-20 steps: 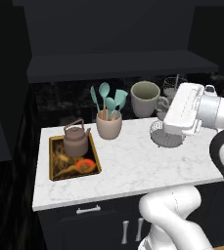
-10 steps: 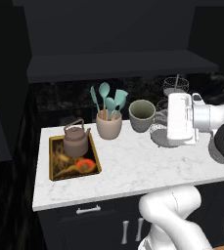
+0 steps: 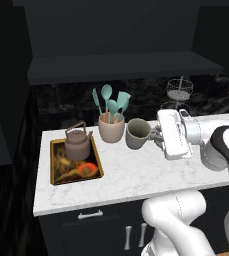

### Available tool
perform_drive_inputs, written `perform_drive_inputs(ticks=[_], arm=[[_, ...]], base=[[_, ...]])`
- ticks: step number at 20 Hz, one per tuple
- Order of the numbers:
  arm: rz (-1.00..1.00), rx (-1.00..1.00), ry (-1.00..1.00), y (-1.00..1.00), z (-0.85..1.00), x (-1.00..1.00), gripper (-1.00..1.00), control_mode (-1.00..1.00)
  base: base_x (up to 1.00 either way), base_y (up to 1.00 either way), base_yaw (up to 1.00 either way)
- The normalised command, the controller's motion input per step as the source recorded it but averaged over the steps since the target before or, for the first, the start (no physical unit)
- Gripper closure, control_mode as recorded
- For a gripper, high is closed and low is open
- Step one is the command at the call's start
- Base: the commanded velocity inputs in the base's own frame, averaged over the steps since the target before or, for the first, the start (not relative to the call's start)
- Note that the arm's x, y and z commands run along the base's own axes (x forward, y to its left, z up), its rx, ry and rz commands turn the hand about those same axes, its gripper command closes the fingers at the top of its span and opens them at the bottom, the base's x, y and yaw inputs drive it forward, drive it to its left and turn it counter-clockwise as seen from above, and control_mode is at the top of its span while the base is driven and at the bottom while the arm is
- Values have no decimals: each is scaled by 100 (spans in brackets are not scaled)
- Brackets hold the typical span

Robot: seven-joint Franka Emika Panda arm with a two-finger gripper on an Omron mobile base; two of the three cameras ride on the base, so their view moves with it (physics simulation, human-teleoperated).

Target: Pick the kettle from the counter and place it on the tray. Then pick the mug from the cabinet and place it on the tray. Then close the cabinet doors.

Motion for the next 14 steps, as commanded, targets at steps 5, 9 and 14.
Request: perform_drive_inputs(ticks=[5, 9, 14], arm=[[17, 6, 0, 19, -45, 23, 100, -100], [13, 2, 0, 17, -39, 34, 100, -100], [9, 1, 0, 23, -37, 35, 100, -100]], base=[[0, 0, 0], [0, 0, 0], [0, 0, 0]])
